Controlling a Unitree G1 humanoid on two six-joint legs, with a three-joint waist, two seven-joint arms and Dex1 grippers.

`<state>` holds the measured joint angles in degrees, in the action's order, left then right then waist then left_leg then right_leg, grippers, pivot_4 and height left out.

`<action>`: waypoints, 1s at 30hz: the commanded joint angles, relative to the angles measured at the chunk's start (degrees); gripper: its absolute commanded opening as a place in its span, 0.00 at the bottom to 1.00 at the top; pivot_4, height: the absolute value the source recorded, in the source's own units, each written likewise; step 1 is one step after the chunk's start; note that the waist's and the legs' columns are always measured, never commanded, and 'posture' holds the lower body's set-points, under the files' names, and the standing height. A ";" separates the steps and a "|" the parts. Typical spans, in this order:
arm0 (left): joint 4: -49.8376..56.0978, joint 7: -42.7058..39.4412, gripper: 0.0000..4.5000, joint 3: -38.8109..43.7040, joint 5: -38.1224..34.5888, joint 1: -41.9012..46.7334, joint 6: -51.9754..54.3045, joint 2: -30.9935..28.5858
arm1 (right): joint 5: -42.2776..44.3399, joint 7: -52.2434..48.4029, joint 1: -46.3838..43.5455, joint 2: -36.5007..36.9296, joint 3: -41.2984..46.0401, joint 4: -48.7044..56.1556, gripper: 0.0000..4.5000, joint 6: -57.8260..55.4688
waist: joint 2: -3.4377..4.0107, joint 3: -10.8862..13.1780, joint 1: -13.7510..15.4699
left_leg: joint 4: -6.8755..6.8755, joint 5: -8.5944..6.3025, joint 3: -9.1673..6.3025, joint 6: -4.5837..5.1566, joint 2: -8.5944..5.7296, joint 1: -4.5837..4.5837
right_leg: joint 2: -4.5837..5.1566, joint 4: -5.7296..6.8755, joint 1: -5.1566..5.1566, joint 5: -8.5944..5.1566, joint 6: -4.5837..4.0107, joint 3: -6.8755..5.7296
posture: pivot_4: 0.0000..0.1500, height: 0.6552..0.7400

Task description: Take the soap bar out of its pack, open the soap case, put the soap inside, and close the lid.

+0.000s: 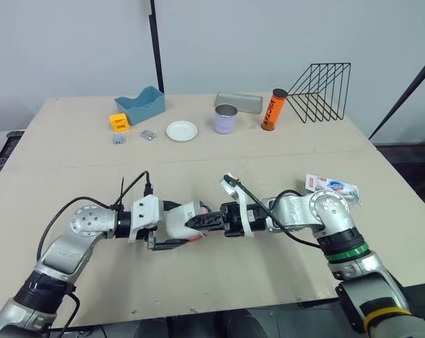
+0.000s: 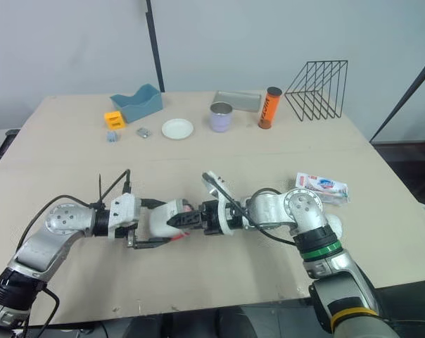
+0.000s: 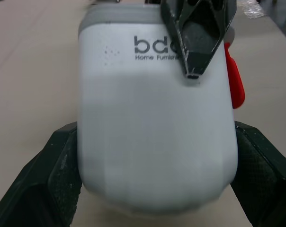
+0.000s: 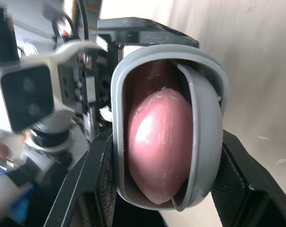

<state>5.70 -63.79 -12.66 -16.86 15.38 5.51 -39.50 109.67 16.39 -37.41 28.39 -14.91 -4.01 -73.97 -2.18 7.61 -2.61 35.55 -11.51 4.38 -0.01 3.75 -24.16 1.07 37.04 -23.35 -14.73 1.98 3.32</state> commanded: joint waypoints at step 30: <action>7.37 -4.25 0.89 15.37 -21.80 -0.23 21.21 -9.59 | -33.81 -33.05 -14.15 23.43 -1.36 22.53 0.47 -5.71 | 0.13 0.10 0.21 | -0.06 0.04 0.04 0.06 0.00 -0.07 | 0.35 -0.06 -0.11 -0.24 -0.36 -0.41 | 1.00 0.99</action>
<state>10.56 -67.96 0.61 -35.37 13.88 23.62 -48.55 82.79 -9.78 -49.07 49.53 -14.21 14.65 -81.08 -2.05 7.71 -2.40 35.50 -11.48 4.41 0.05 3.75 -24.22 1.46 36.98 -23.46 -14.98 1.60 2.89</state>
